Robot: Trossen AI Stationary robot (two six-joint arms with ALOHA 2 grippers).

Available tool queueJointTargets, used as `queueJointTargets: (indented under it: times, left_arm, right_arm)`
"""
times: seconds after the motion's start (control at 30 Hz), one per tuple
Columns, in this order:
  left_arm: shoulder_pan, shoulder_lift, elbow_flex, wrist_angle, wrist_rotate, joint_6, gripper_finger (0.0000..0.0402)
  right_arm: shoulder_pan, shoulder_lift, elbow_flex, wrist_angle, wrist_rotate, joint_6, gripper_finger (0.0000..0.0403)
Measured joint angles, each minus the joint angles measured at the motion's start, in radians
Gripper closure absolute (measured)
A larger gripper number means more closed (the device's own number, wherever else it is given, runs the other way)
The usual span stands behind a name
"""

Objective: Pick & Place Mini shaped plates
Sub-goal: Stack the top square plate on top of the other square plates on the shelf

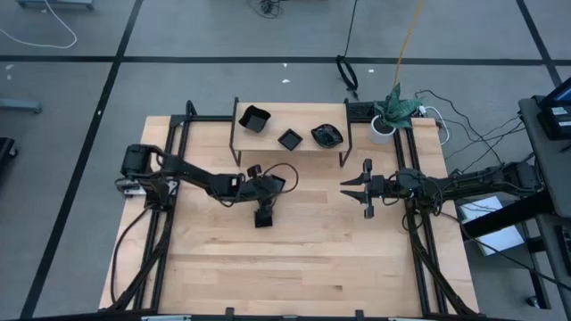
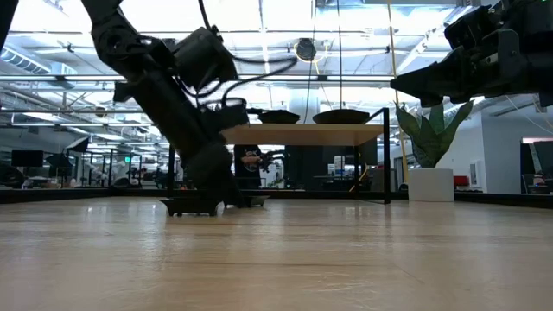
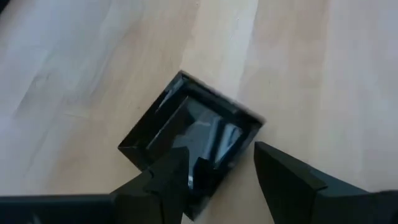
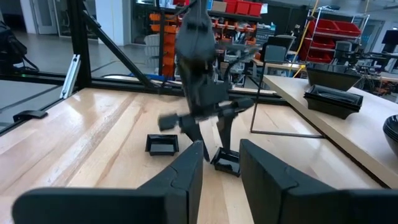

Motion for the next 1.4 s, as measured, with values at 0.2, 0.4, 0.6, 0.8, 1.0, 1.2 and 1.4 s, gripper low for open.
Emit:
queueJointTargets:
  times: [0.2, 0.4, 0.6, 0.8, 1.0, 1.2, 1.4]
  left_arm:
    - [-0.002, -0.115, 0.001, -0.049, 0.07, -0.223, 0.0215]
    - [0.089, -0.172, 0.001, -0.124, 0.062, -0.58, 0.0215]
    - [0.128, -0.137, -0.001, -0.167, 0.061, -0.699, 0.0215]
    - [0.126, -0.074, 0.0, -0.164, 0.03, -0.729, 0.0215]
    - [0.126, -0.032, 0.0, -0.154, 0.018, -0.729, 0.0215]
    - [0.126, -0.029, 0.0, -0.148, 0.018, -0.728, 0.0215]
    - [0.126, -0.029, 0.0, -0.147, 0.023, -0.729, 0.0231]
  right_arm:
    - [0.0, 0.0, 0.0, -0.007, 0.0, -0.001, 0.031]
    - [0.0, 0.0, 0.0, -0.006, 0.002, -0.002, 0.031]
    - [0.0, 0.0, 0.001, -0.003, 0.002, 0.0, 0.031]
    - [0.0, 0.0, 0.001, -0.006, 0.002, 0.0, 0.031]
    - [0.0, 0.0, 0.001, -0.006, 0.002, 0.0, 0.031]
    - [0.0, 0.0, 0.001, -0.007, 0.003, 0.0, 0.031]
    - [0.0, 0.0, 0.001, -0.007, 0.003, 0.0, 0.031]
